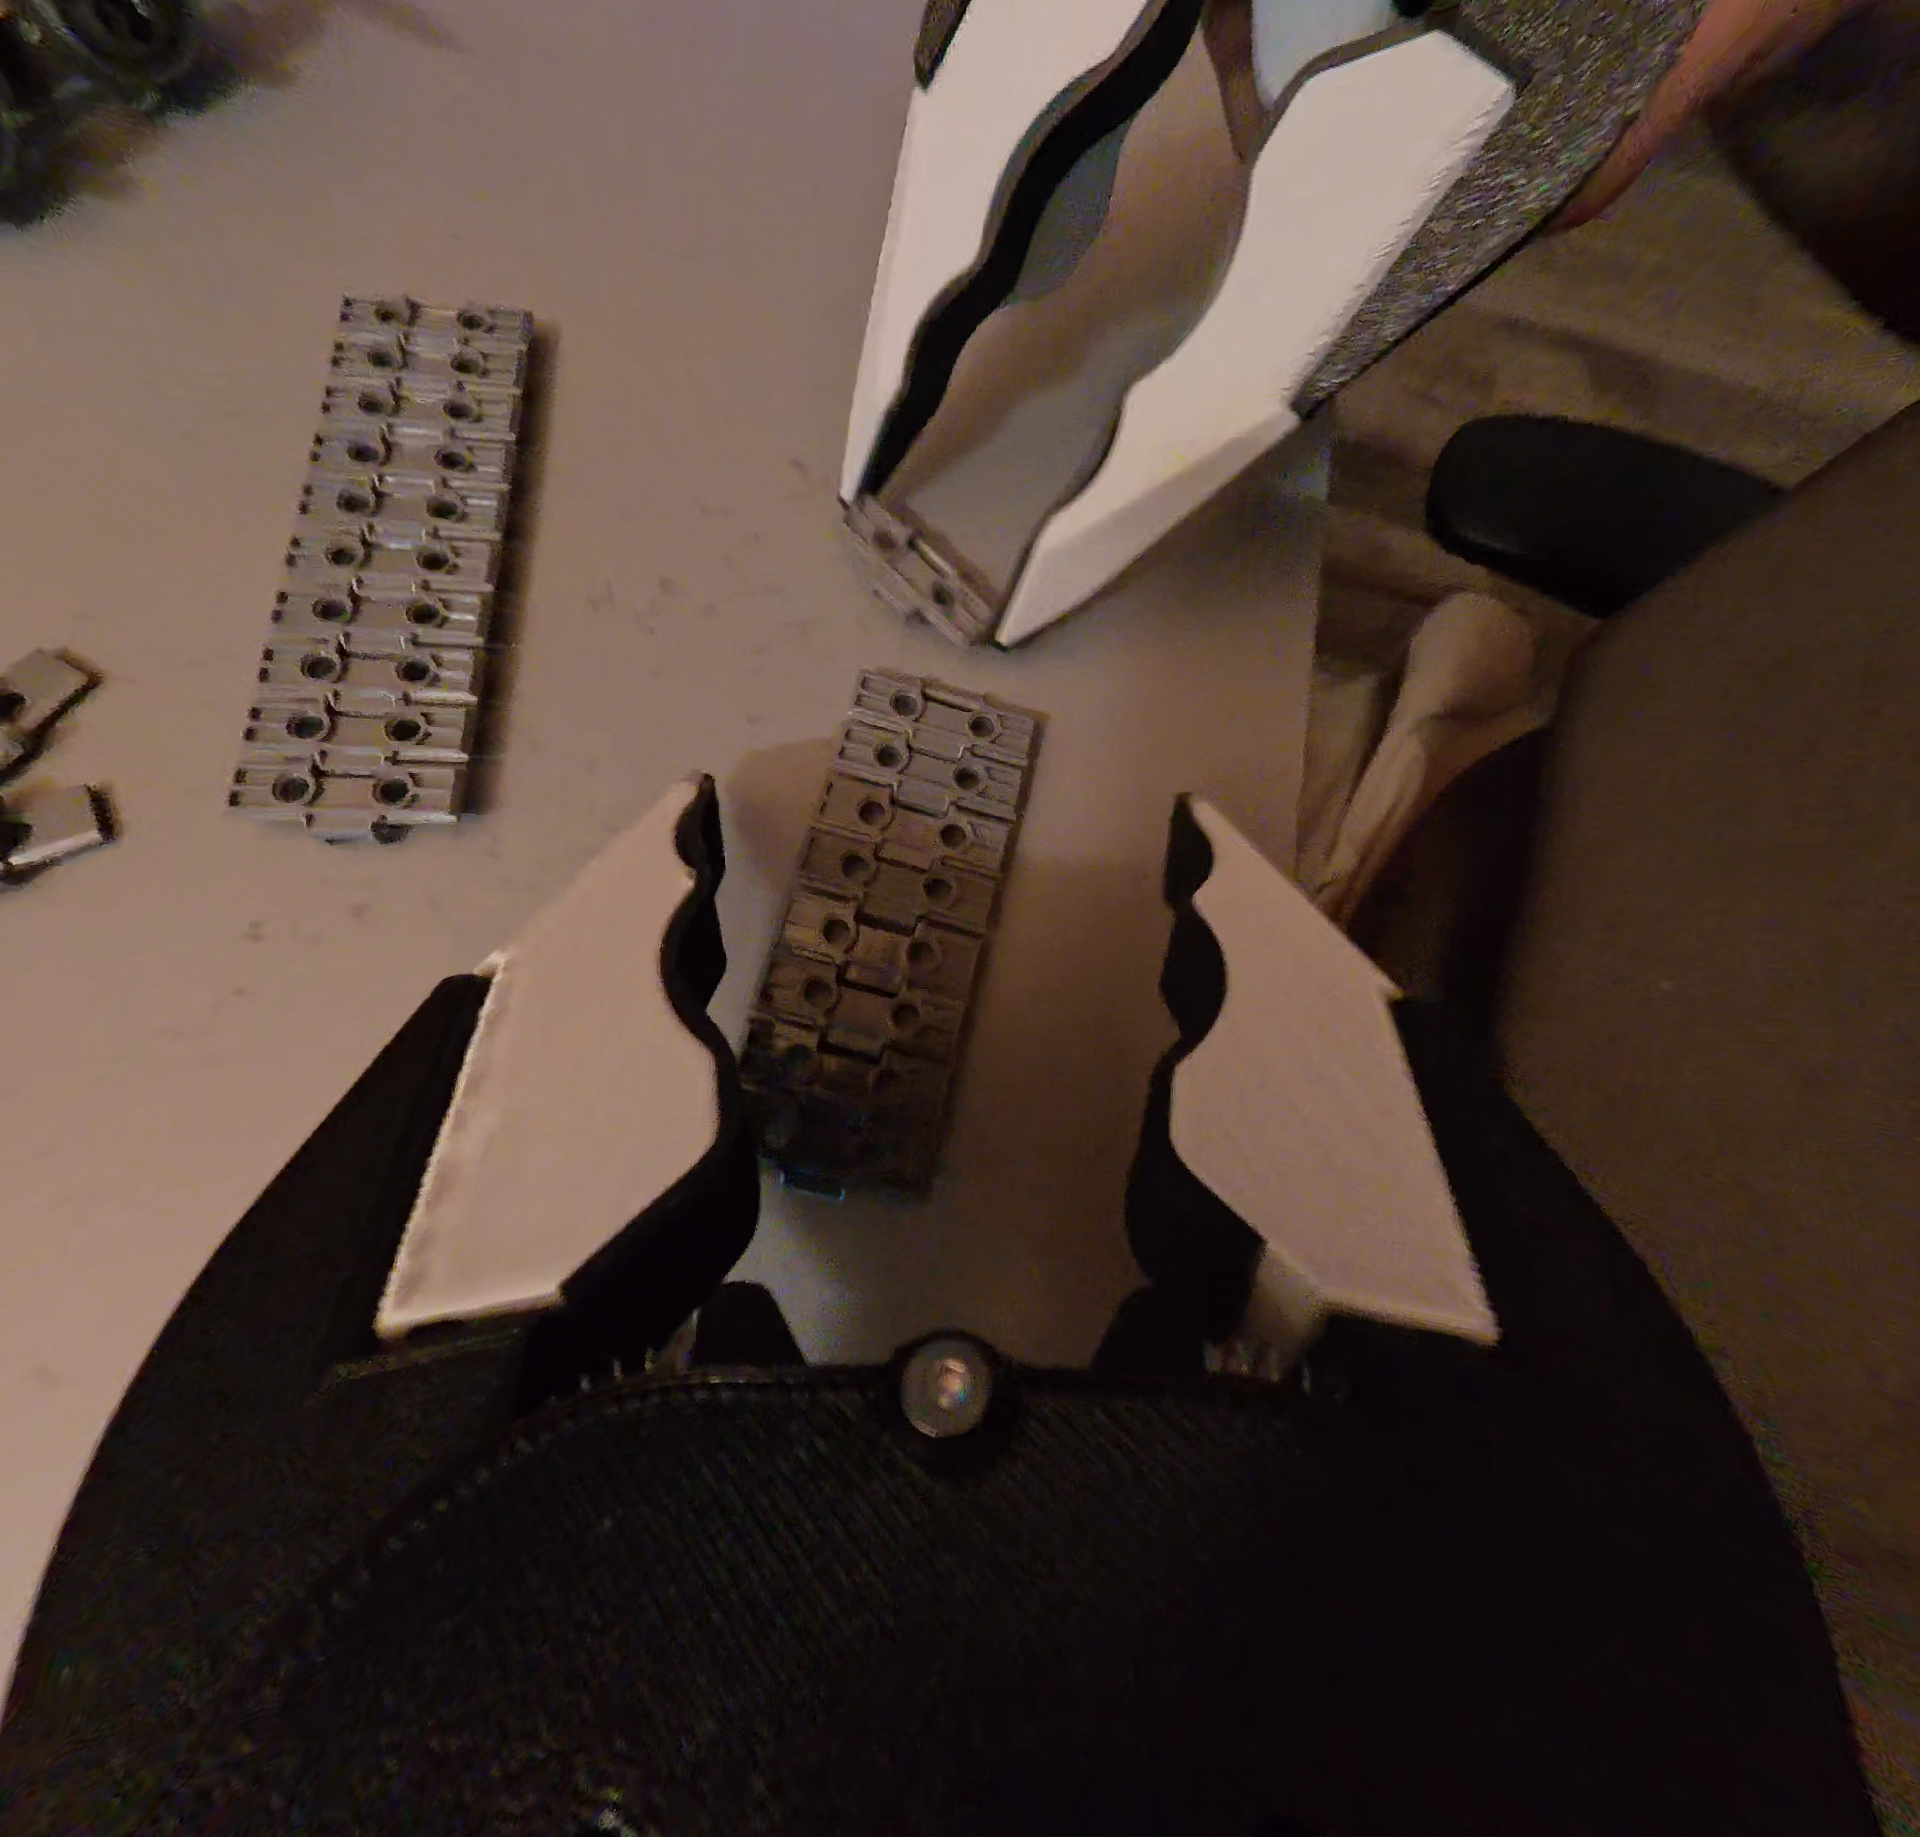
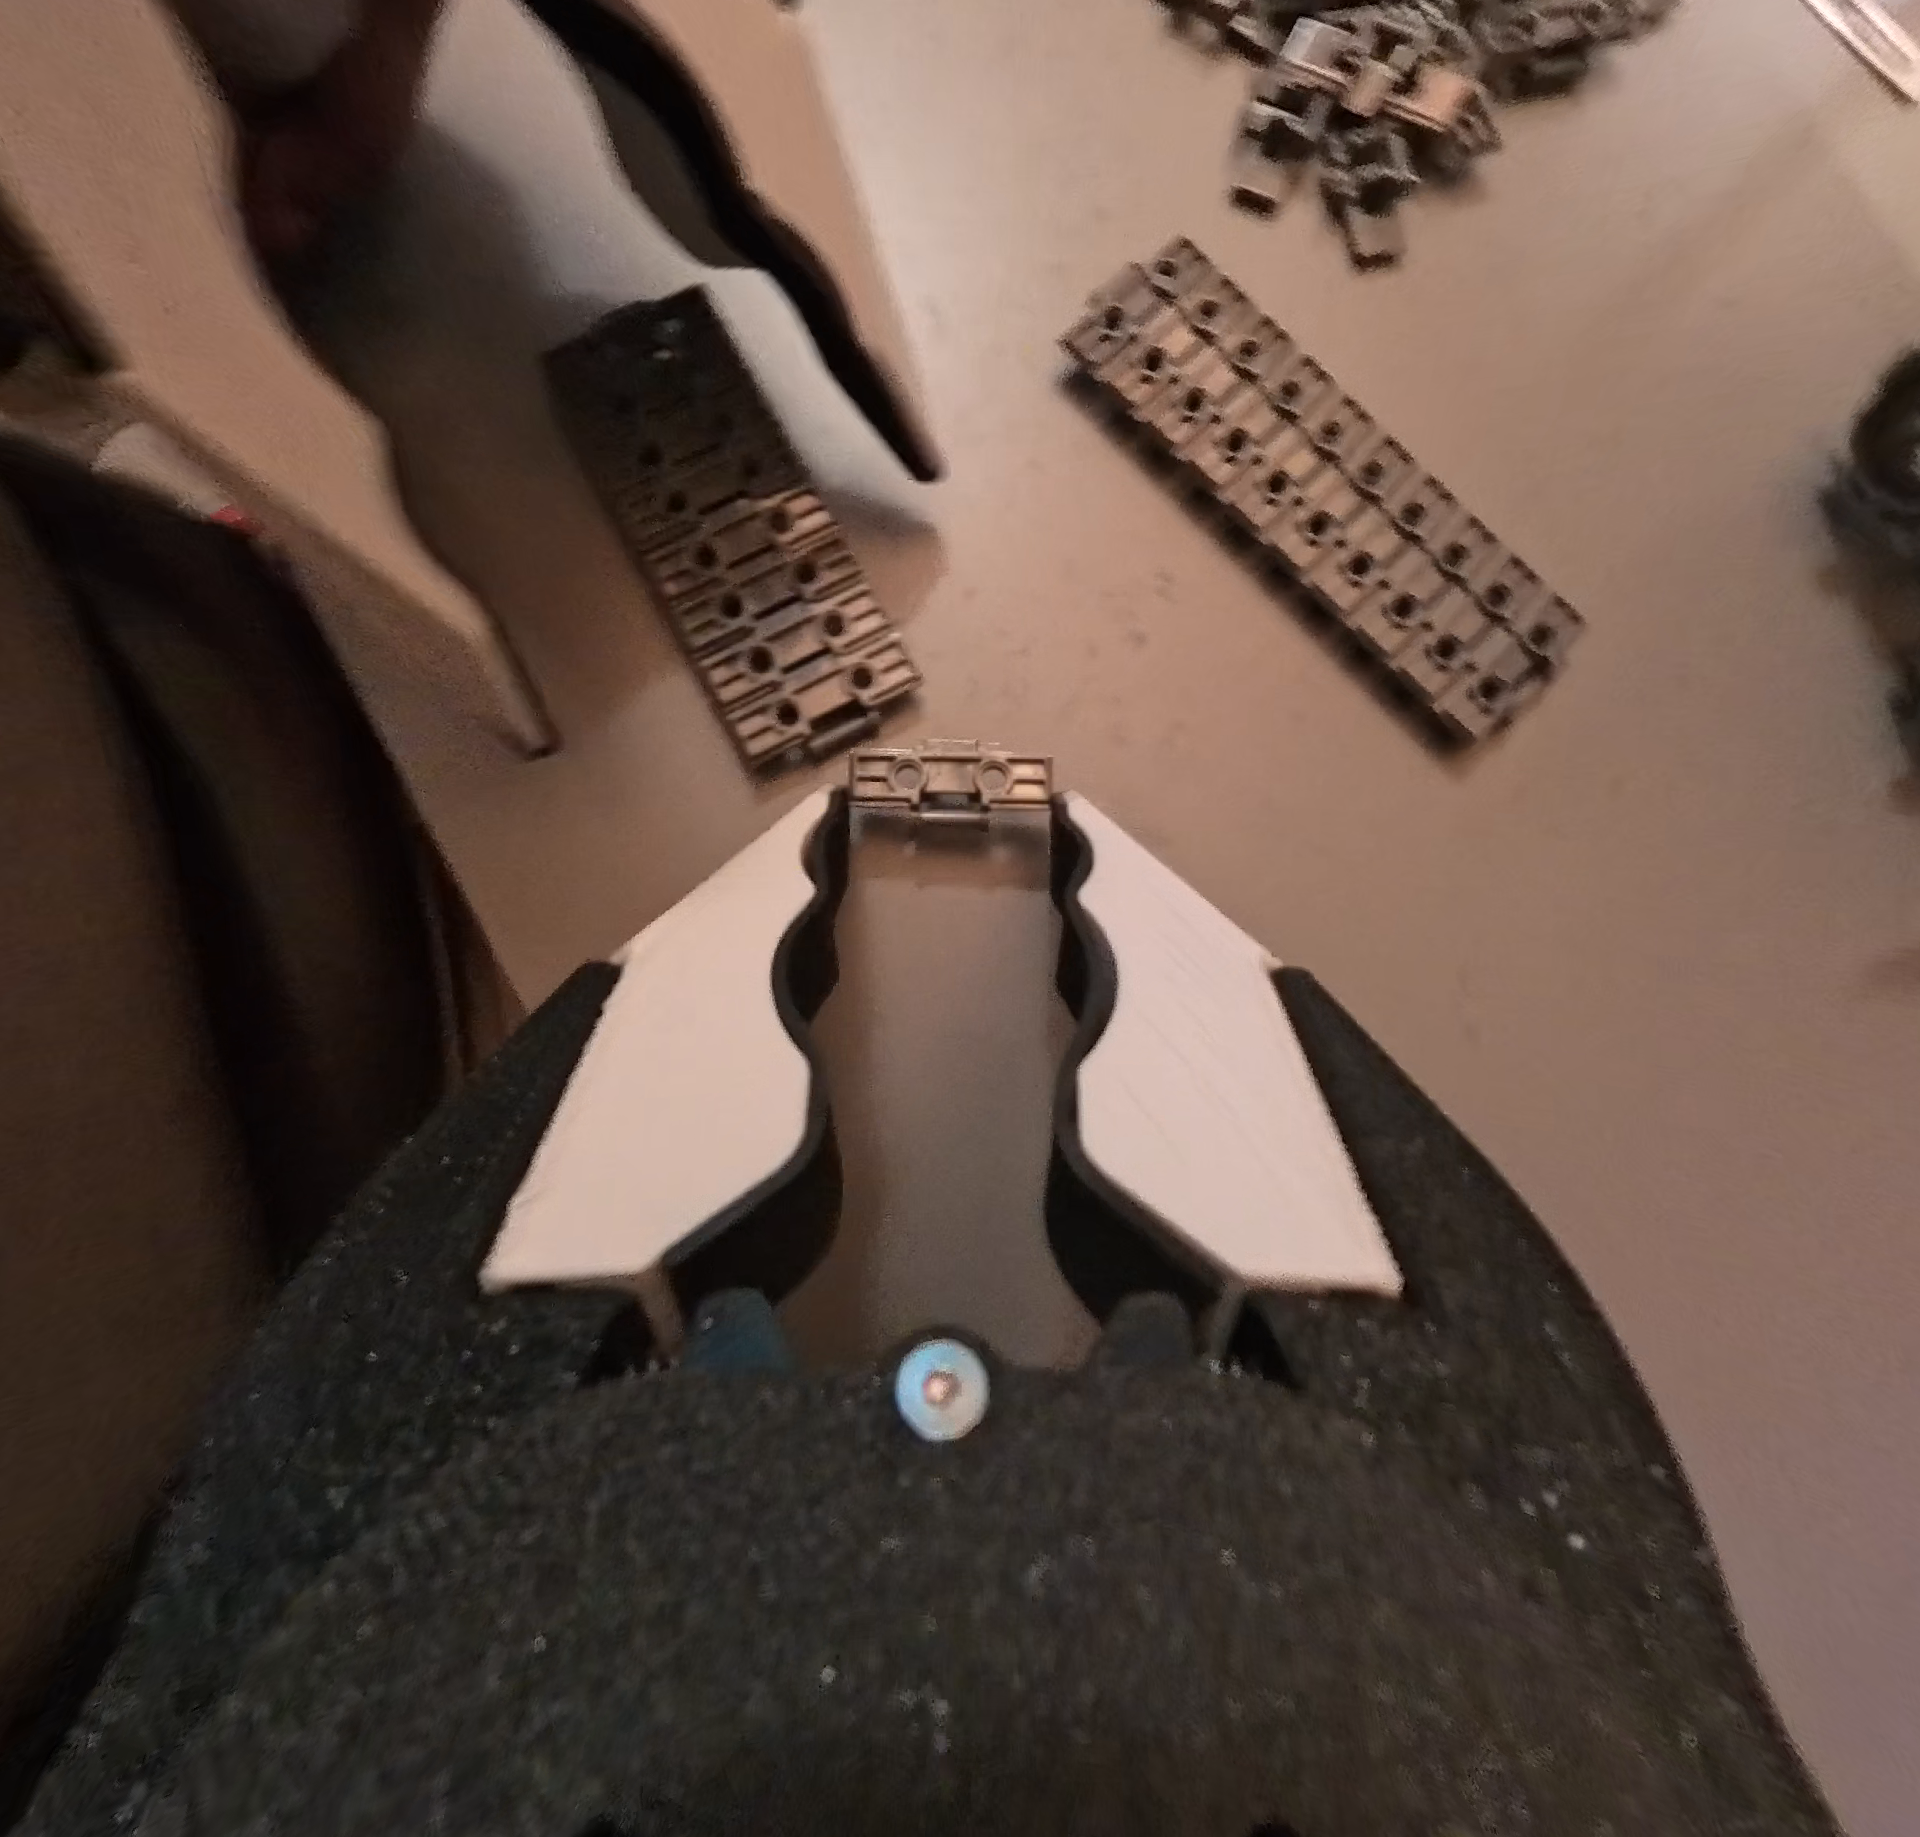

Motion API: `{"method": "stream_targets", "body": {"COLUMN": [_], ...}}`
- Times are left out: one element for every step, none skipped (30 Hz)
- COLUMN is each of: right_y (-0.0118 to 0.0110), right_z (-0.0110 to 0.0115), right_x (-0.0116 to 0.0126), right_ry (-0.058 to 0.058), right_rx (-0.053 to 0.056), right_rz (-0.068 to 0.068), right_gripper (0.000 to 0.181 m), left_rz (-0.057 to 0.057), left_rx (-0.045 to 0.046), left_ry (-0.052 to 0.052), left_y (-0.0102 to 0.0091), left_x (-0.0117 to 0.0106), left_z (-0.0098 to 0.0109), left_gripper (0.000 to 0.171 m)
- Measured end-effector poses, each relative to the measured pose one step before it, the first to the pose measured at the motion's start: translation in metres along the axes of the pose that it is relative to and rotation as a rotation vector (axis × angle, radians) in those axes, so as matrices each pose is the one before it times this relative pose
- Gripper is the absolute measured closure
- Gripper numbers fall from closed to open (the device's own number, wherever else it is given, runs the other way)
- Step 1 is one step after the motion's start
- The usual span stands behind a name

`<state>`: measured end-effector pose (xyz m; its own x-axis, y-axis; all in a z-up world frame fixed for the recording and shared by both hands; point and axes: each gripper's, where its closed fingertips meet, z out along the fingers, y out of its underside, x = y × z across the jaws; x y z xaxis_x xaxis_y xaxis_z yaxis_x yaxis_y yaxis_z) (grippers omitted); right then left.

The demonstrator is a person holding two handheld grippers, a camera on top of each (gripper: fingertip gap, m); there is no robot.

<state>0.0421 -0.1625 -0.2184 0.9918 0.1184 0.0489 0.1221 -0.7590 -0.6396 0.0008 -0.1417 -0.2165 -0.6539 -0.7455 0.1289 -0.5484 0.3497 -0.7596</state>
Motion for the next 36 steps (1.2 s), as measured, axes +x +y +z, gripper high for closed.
{"method": "stream_targets", "body": {"right_y": [0.00034,0.00088,0.00129,0.0009,-0.00196,-0.00237,-0.00188,-0.00053,0.00027,0.0002,-0.0002,-0.00022,-0.00056,-0.00046,-0.00035,-0.00005,-0.00006,0.00005,0.00021,0.00052,0.00044,-0.00003,-0.00108,-0.00199,-0.00295,-0.00356,-0.00334,-0.00266,-0.0018,-0.00072,0.00017,0.00106,0.00186,0.00235,0.00243,-0.00024], "right_z": [0.00081,0.00125,0.00149,0.00132,0.00015,-0.00014,0.00007,0.00045,0.00069,0.00085,0.00119,0.00138,0.00103,0.00064,0.00019,0.00016,-0.00004,-0.00012,-0.00048,-0.00069,-0.00087,-0.00103,-0.0013,-0.00149,-0.00174,-0.00194,-0.00181,-0.00144,-0.00082,-0.00018,0.00089,0.00174,0.00248,0.00295,0.00306,0.00209], "right_x": [-0.00557,-0.00438,-0.00184,-0.00094,-0.00133,-0.00225,-0.00102,0.00022,0.00081,0.0004,-0.0006,-0.00087,-0.00061,-0.00002,0.00017,0.00003,0.00005,0.0004,0.00046,0.00039,0.00041,-0.0002,-0.00043,-0.00046,-0.00047,0.00159,0.00136,0.00077,0.00129,0.00115,0.00044,0.0007,0.00062,-0.00034,-0.00065,-0.00082], "right_ry": [-0.046,-0.04,-0.025,-0.0199,-0.0232,-0.0297,-0.0224,-0.0139,-0.0076,-0.0055,-0.0089,-0.01,-0.0095,-0.0073,-0.0071,-0.0048,-0.0017,0.0031,0.0061,0.0055,0.0054,-0.0006,-0.0026,-0.0042,-0.0035,0.0077,0.0055,0.0009,0.0049,0.0054,0.0027,0.0047,0.0043,-0.0012,-0.0021,-0.0024], "right_rx": [0.0066,0.0054,0.0027,0.0027,0.0171,0.0166,0.0105,-0.0008,-0.0085,-0.0091,-0.0074,-0.0061,-0.0035,-0.0045,-0.005,-0.0052,-0.0042,-0.0052,-0.0065,-0.0077,-0.0068,-0.0011,0.0078,0.0144,0.0215,0.0246,0.0222,0.0178,0.0119,0.005,-0.0011,-0.0058,-0.0101,-0.0125,-0.0118,0.0046], "right_rz": [-0.0448,-0.0419,-0.0365,-0.0314,-0.0262,-0.022,-0.015,-0.0116,-0.0132,-0.017,-0.02,-0.0186,-0.0138,-0.0071,-0.0049,-0.0069,-0.0081,-0.0068,-0.0061,-0.0045,0.002,0.0071,0.0126,0.0151,0.0157,0.0192,0.0195,0.0161,0.0114,0.0047,-0.0011,-0.0042,-0.0049,-0.0052,-0.0052,-0.0034], "right_gripper": [0.143,0.143,0.143,0.143,0.143,0.143,0.143,0.143,0.143,0.143,0.143,0.143,0.143,0.143,0.143,0.143,0.143,0.142,0.139,0.135,0.131,0.13,0.13,0.131,0.136,0.144,0.152,0.158,0.166,0.174,0.179,0.181,0.181,0.181,0.181,0.181], "left_rz": [0.0239,0.0238,0.0195,0.0135,0.0079,0.0026,-0.0026,-0.007,-0.0076,-0.0087,-0.0092,-0.0088,-0.0069,-0.0047,-0.0016,0.0015,0.0036,0.0048,0.0049,0.0043,0.0032,0.0015,0.0001,-0.0009,-0.0011,-0.0017,-0.0013,0.0003,0.0022,0.0045,0.0062,0.0079,0.0088,0.0064,0.0013,-0.0011], "left_rx": [-0.00935,-0.0083,-0.00676,-0.00645,-0.0062,-0.00534,-0.00331,0.00039,0.00342,0.00457,0.0039,0.00224,-0.0001,-0.00248,-0.00464,-0.0061,-0.00647,-0.00587,-0.0048,-0.00279,-0.00022,0.00203,0.00318,0.00354,0.00373,0.00325,0.00244,0.00145,-0.00012,-0.00263,-0.00646,-0.00942,-0.00502,-0.00102,0.00019,0.00017], "left_ry": [-0.0223,-0.0144,-0.0072,-0.0033,0.0021,0.0025,-0.0011,-0.0016,0.0025,0.0051,0.0068,0.006,0.0057,0.0031,0.0009,0.0,-0.0023,-0.003,-0.003,-0.0034,-0.0022,-0.0009,0.0008,0.002,0.0023,0.0019,0.0014,0.001,-0.0004,-0.0013,-0.002,-0.0038,-0.006,-0.0028,-0.0012,0.0004], "left_y": [-0.00037,-0.00041,-0.00051,-0.00028,0.0,0.00022,0.00028,-0.00007,-0.00038,-0.00053,-0.00048,-0.0003,0.00001,0.00024,0.00057,0.00076,0.00075,0.00065,0.00065,0.00028,0.00004,-0.00021,-0.00039,-0.00039,-0.00049,-0.00031,-0.00034,-0.00013,0.0,0.0003,0.00082,0.00116,0.00051,0.00013,-0.00001,0.00002], "left_x": [-0.00204,-0.00113,-0.00033,0.00004,0.00058,0.00028,-0.00039,-0.00093,-0.00047,-0.00033,-0.00018,-0.00017,-0.00006,-0.00016,0.00002,0.00017,0.00013,0.00016,0.00022,0.00015,0.00011,0.00005,0.00018,0.00012,0.00019,0.0001,0.00008,0.00019,0.00015,0.00035,0.00047,0.00039,0.00024,0.00036,0.00002,-0.00008], "left_z": [0.0024,0.00233,0.00214,0.00189,0.00148,0.00096,0.00039,-0.00002,-0.00025,-0.00052,-0.0004,-0.00019,-0.00001,0.00027,0.00048,0.00061,0.00069,0.00062,0.00054,0.00031,0.00004,-0.0002,-0.00041,-0.00032,-0.00038,-0.0004,-0.0003,-0.00012,0.00005,0.00028,0.00064,0.00095,0.00055,0.00016,0.00001,-0.00004], "left_gripper": [0.093,0.094,0.096,0.099,0.101,0.103,0.105,0.106,0.106,0.106,0.108,0.109,0.11,0.111,0.112,0.113,0.113,0.113,0.113,0.113,0.113,0.113,0.114,0.115,0.115,0.116,0.118,0.12,0.122,0.123,0.124,0.125,0.124,0.124,0.124,0.125]}}
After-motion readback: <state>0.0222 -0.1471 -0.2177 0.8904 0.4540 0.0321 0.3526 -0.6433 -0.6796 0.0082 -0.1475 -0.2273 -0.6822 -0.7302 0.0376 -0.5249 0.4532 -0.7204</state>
